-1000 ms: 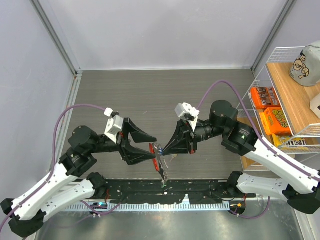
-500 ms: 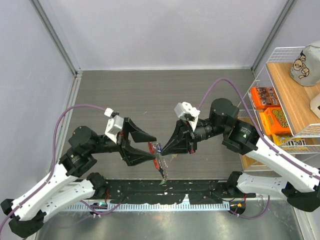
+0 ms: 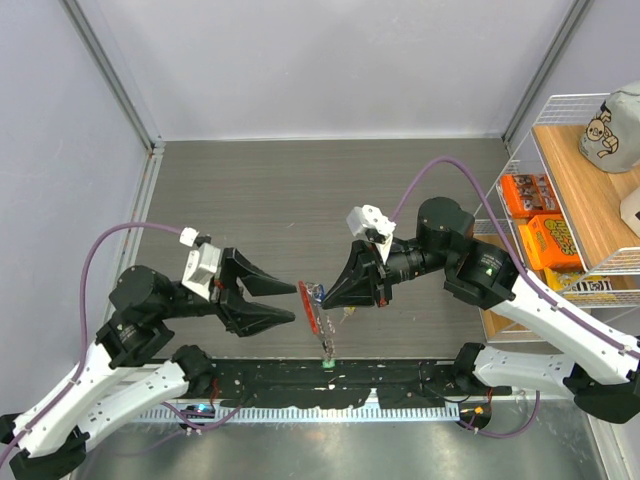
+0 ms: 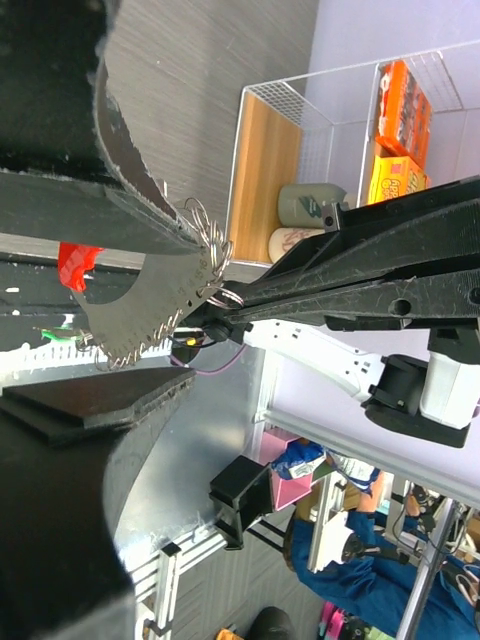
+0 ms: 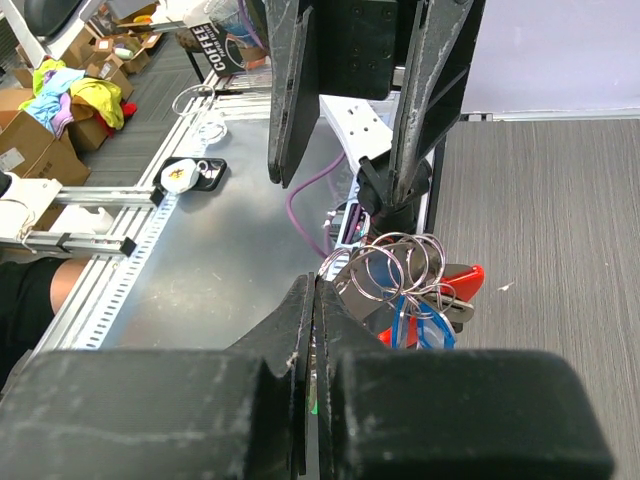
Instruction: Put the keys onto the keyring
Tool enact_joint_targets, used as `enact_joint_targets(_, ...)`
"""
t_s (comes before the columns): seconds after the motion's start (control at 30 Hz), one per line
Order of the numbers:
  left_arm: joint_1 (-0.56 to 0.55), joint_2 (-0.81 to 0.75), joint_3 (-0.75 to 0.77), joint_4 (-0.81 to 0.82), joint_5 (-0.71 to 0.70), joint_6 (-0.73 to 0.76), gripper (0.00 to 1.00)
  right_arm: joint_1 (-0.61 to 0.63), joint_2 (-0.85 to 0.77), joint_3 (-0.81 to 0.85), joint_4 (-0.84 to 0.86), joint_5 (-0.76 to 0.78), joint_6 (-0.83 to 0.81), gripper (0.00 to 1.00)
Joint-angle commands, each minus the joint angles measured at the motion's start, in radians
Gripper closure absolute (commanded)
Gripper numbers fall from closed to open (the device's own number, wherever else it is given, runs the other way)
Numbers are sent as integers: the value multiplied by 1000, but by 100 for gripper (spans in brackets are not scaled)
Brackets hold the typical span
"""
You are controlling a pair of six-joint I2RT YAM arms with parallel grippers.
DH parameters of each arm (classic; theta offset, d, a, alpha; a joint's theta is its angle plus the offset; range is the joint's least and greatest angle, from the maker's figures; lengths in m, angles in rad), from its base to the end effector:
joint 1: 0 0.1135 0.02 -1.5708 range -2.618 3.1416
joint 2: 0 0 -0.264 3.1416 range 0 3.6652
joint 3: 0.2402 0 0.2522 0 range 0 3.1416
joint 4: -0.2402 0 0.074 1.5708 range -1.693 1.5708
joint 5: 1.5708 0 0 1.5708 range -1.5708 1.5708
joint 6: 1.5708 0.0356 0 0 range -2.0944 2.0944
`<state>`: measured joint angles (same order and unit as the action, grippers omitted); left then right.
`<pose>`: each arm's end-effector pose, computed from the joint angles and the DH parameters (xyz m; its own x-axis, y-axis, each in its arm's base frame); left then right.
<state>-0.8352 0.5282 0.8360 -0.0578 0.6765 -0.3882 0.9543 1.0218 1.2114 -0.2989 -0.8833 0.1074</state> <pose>0.0545 -0.0934 0.4031 -0.2192 -0.1976 -0.9554 0.9747 -0.0014 -0.2234 0.0975 0.1852 0.4333 -0.1658 -0.1163 -0.9793 -0.9497 -0.2488 0.1904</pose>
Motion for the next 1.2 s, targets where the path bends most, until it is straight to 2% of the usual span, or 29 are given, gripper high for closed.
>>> enact_joint_targets(0.0, 2, 26, 23, 41, 58, -32, 49, 4, 0, 20, 44, -5, -6, 94)
enact_joint_targets(0.3, 2, 70, 11, 110, 93, -63, 57, 4, 9, 34, 47, -22, -3, 94)
enact_joint_targets(1.17, 2, 118, -8, 142, 110, -69, 63, 6, 55, 94, 76, -34, 11, 94)
